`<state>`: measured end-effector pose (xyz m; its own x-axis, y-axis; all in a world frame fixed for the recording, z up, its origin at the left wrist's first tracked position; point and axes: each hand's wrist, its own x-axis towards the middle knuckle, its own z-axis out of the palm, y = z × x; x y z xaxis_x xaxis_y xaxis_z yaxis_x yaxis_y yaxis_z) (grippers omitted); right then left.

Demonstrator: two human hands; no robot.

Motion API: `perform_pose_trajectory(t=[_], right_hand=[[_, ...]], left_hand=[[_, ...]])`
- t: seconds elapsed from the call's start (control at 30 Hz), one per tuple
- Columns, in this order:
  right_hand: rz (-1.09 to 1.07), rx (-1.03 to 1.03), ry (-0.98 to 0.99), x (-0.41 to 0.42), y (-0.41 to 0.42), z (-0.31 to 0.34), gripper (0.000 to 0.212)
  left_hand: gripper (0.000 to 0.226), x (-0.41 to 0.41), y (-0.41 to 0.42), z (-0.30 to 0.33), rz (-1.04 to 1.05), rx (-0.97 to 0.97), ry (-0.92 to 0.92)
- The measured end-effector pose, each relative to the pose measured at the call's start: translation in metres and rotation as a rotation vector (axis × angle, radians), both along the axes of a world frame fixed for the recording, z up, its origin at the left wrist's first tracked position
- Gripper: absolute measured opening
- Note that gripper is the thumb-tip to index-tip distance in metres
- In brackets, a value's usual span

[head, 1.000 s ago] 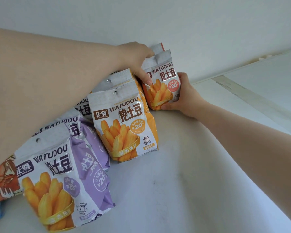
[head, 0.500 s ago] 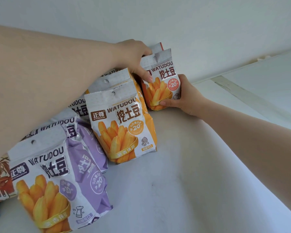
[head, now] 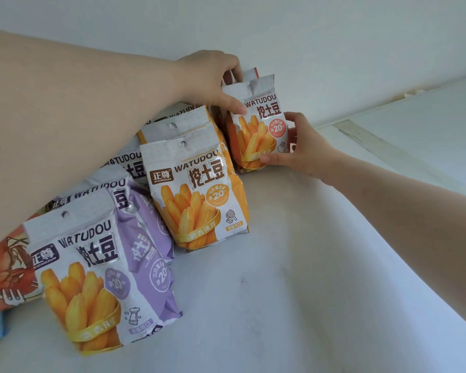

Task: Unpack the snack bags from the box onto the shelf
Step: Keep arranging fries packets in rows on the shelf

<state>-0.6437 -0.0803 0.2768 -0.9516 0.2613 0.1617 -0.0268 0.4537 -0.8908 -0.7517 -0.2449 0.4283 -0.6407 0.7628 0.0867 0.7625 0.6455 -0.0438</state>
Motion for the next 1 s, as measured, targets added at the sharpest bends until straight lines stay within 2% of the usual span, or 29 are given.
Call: perform_pose_trajectory(t=[0.13, 0.27, 0.43, 0.67, 0.87, 1.0], right_hand=[[-0.082, 0.071, -0.047, 0.020, 0.005, 0.010, 0.112], [-0.124, 0.110, -0.055, 0.051, 0.006, 0.032, 0.106], [-0.170, 0.348, -0.130, 0.125, 0.006, 0.068, 0.089], [-0.142, 0.674, -0.406, 0.278, -0.006, 0.111, 0.082], [-0.178, 0.781, -0.552, 0.405, -0.043, 0.123, 0.077], [-0.321, 0.677, -0.609, 0.484, -0.075, 0.113, 0.072]], left_hand=[[0.076, 0.018, -0.001, 0.007, -0.008, 0.043, 0.131], [0.073, 0.058, 0.005, 0.009, -0.046, 0.069, 0.222], [0.067, 0.140, 0.010, -0.012, -0.090, 0.006, 0.140], [0.065, 0.281, -0.012, -0.012, -0.051, -0.087, 0.020], [0.067, 0.403, -0.030, -0.007, -0.106, 0.001, -0.117], [0.066, 0.471, -0.043, -0.016, -0.208, -0.008, -0.135]])
